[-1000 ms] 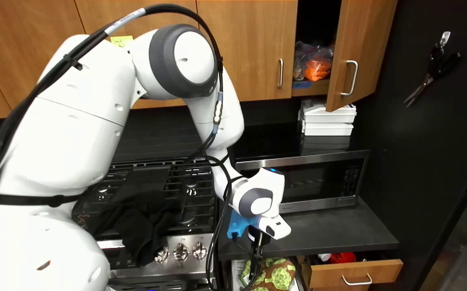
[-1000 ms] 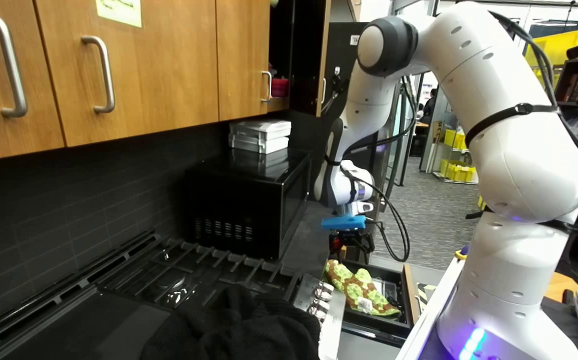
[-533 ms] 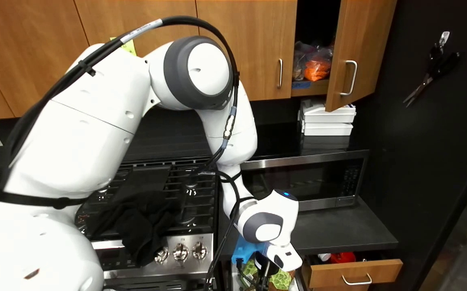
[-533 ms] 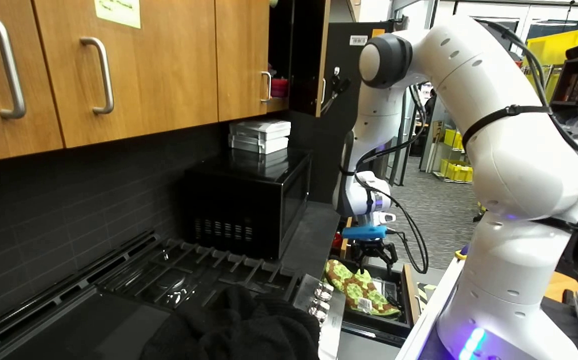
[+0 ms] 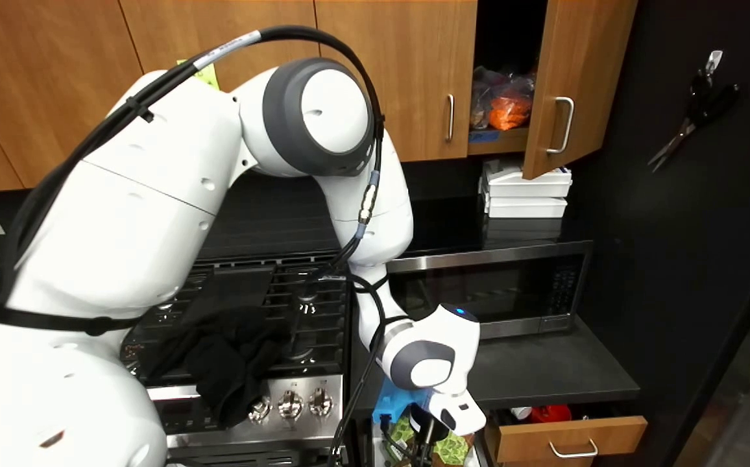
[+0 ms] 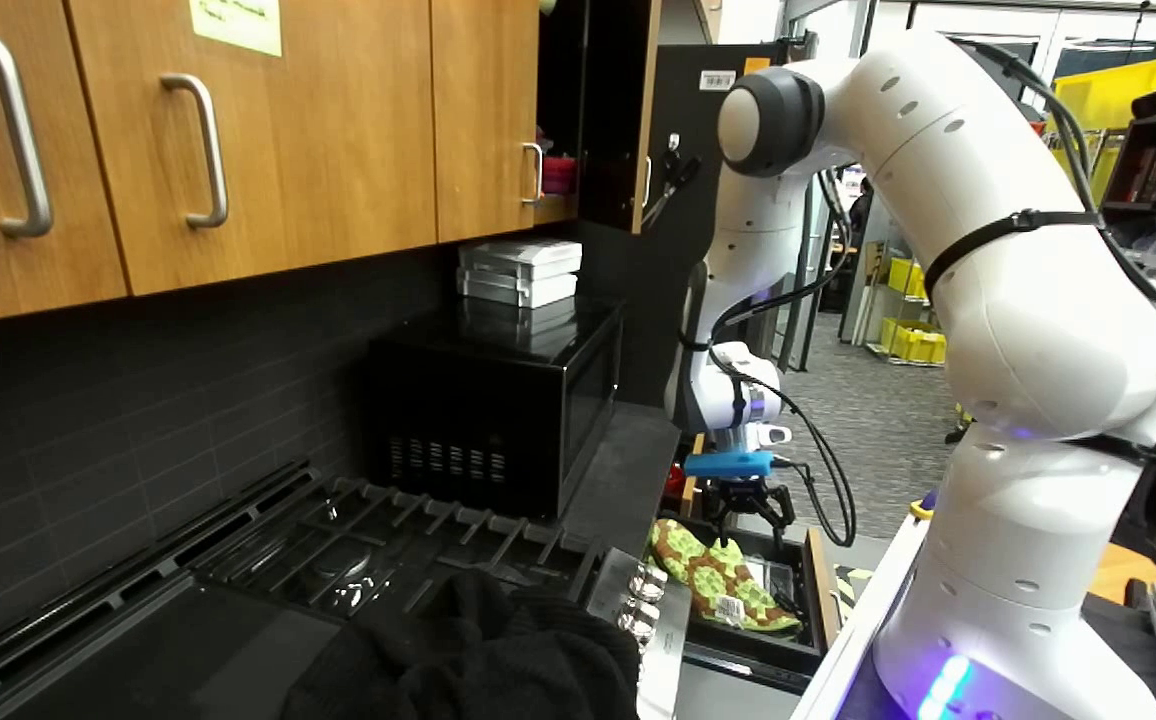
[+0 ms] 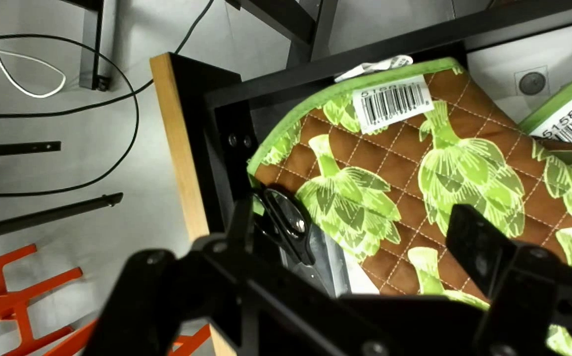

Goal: Remove the oven mit from the drawer and put it on top of the microwave

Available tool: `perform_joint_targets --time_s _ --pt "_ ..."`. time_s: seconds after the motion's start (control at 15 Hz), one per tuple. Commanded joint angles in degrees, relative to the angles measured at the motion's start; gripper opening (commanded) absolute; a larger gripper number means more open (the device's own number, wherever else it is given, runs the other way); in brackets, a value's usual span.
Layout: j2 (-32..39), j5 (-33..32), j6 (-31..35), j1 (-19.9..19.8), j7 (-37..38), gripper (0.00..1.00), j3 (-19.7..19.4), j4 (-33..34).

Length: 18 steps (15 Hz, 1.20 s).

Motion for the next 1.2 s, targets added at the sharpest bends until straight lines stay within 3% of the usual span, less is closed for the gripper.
perform_joint_targets --time_s 0.0,0.27,0.73,1.13 --pt "0.2 1.3 -0.3 1.0 -0.9 1.00 -0.8 0.2" --pt "0.2 1.4 -0.3 1.0 -0.7 1.00 -0.8 0.4" --pt "7.9 9.4 -4.2 -2.5 3.1 1.00 1.6 10.4" --pt "14.1 10.7 -4.0 -3.3 3.7 1.00 1.6 14.1"
